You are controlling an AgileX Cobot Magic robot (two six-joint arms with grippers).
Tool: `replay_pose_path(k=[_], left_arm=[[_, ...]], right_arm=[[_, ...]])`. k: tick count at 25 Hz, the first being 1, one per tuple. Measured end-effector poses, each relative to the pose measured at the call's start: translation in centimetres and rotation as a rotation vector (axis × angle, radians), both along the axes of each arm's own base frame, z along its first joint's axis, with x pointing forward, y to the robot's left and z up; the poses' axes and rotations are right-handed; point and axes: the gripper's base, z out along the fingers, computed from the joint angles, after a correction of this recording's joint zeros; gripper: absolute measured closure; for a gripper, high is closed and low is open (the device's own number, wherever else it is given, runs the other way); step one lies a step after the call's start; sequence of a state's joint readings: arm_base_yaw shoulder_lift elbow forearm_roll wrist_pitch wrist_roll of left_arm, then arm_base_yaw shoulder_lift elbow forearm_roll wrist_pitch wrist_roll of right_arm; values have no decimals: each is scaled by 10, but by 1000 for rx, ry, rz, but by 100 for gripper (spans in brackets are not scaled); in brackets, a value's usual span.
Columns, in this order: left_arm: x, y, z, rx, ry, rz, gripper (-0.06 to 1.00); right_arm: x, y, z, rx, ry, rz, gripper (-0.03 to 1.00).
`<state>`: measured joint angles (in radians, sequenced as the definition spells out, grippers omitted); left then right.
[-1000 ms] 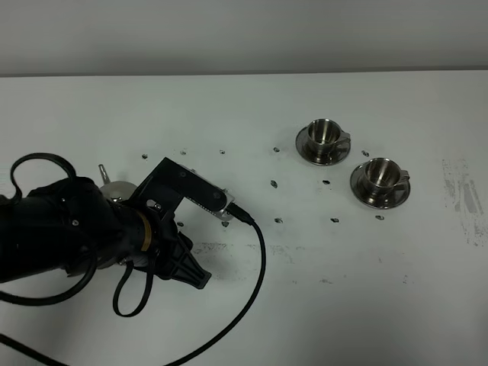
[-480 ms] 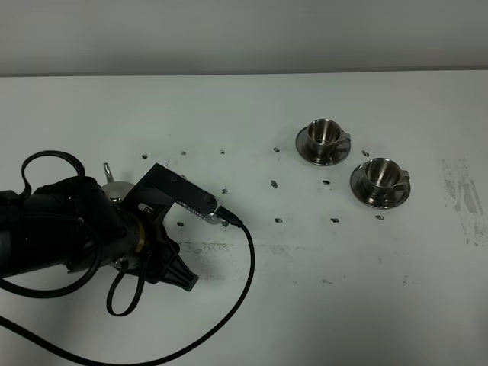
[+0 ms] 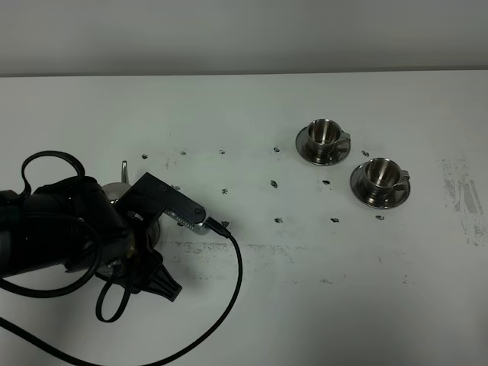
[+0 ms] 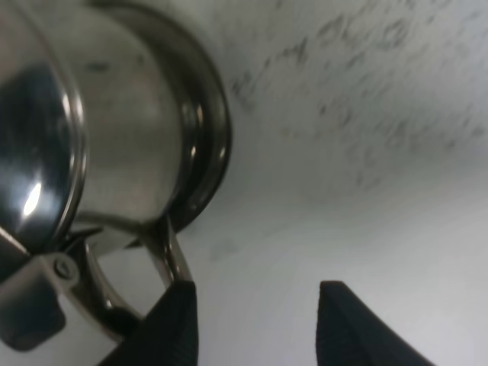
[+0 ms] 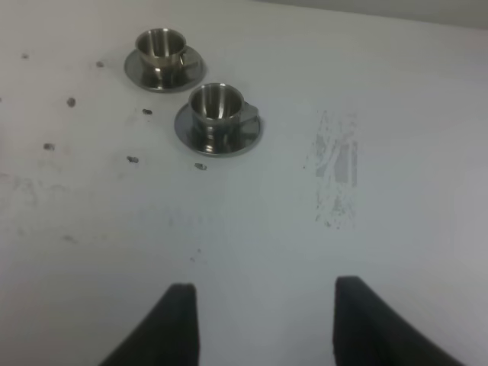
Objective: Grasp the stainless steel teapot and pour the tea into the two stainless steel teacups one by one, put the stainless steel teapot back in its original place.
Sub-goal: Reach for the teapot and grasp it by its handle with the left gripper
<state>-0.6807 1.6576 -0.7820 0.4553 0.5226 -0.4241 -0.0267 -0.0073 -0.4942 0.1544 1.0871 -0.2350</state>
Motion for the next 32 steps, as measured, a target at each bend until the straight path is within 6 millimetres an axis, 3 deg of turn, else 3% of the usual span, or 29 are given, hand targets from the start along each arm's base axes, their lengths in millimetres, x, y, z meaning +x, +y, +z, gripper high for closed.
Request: replay_pose_path(k=[24,32], left_arm=[[1,17,4,153,11,-7,58],[-20,17,48,15,-21,29,58]], right_arm=[[0,0,0,0,0,0,55],[0,0,0,0,0,0,55]])
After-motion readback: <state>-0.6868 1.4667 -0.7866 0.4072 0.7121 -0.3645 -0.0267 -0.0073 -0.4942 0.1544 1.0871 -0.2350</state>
